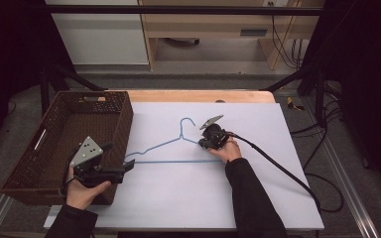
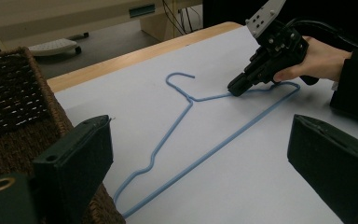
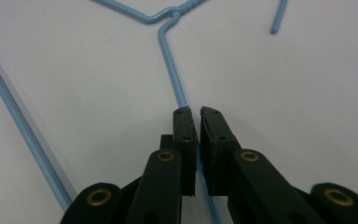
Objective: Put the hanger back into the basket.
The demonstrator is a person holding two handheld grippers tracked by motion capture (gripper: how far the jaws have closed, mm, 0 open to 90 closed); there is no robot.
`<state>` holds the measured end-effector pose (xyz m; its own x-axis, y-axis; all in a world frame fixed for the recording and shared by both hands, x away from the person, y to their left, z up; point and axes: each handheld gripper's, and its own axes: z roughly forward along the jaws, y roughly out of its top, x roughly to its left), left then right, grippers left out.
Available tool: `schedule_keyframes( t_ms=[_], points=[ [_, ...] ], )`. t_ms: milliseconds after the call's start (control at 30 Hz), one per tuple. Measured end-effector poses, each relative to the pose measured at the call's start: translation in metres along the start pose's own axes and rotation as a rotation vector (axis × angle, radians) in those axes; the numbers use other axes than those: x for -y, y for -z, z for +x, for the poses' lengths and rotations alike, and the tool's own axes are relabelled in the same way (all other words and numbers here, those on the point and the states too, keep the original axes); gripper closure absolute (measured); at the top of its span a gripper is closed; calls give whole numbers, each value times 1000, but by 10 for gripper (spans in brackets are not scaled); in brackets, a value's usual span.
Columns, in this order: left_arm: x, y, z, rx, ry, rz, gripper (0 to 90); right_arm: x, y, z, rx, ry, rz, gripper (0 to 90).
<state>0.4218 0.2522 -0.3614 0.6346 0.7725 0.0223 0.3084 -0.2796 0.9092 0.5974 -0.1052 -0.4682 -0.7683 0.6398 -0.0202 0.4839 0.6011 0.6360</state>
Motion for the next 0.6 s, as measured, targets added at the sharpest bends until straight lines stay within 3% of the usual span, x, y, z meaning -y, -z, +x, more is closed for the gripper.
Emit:
schedule_keyframes(
  t_ms=[333,467,600],
  points=[
    [0,0,-1,1,-3,1,67,1,5,1,10,-4,36,867],
    [0,0,-1,1,-3,0,67,3,8,1,2,-31,42,865],
    [0,-1,-1,3,-3,0,69,5,9,1,-3,-25,23,794]
  ],
)
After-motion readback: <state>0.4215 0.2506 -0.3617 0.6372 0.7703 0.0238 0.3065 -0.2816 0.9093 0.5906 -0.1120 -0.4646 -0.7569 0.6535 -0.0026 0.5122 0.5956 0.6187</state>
